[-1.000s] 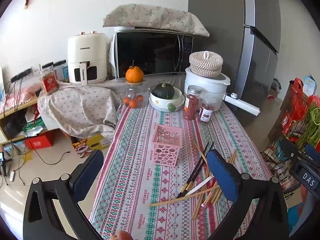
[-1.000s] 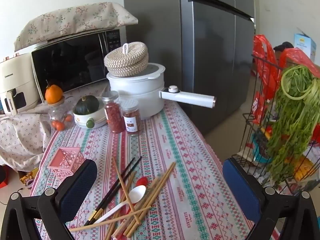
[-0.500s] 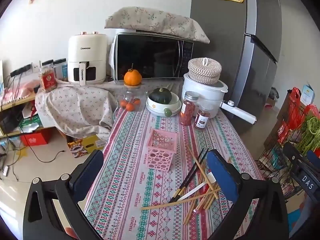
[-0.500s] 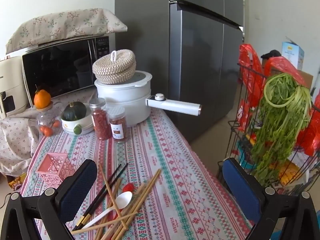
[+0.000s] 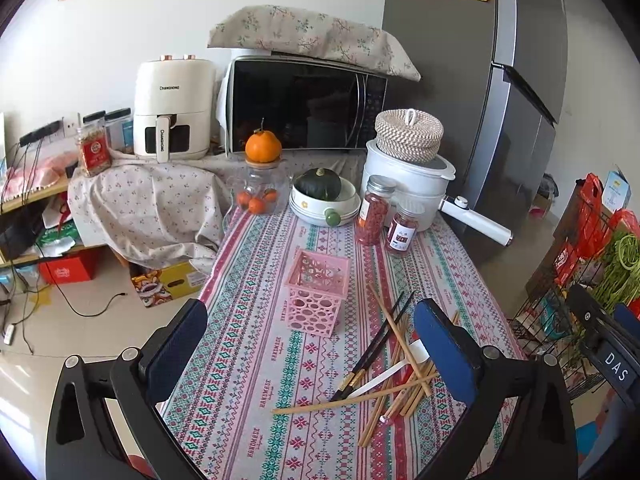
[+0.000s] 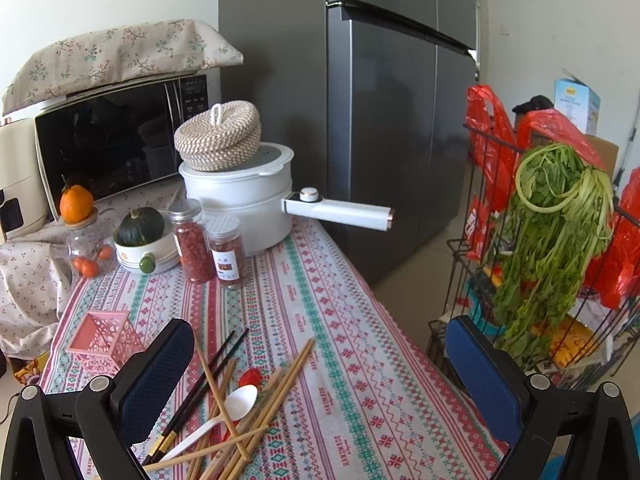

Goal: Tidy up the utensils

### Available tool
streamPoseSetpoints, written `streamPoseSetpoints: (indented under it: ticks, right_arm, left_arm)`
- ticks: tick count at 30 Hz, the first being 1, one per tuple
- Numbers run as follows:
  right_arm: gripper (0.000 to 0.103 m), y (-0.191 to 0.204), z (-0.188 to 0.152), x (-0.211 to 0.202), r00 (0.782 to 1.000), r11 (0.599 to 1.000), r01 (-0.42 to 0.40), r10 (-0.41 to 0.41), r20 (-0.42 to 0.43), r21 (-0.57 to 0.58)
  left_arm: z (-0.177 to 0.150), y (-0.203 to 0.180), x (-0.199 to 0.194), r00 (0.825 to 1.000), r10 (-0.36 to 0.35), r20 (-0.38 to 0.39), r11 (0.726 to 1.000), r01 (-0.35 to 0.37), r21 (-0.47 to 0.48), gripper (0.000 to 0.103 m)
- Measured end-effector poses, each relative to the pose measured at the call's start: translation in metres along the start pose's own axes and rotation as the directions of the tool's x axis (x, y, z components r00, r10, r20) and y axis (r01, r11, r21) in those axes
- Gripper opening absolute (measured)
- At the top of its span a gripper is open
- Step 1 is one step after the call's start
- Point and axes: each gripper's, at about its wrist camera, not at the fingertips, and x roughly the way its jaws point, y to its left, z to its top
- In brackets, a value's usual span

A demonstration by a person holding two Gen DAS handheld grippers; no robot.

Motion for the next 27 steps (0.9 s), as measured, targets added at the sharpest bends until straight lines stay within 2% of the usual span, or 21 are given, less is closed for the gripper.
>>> streamPoseSetpoints:
  ticks: [27]
  right_arm:
    - [0.103,0.0038,-0.0044,0.0082,0.999,1.0,-0.01,0.01,-0.031,-0.011]
  left_arm:
    - [-0.0023,-0.0043,-0.0021,1.0,0.009,0.0,1.0,-0.009,0.019,0.103]
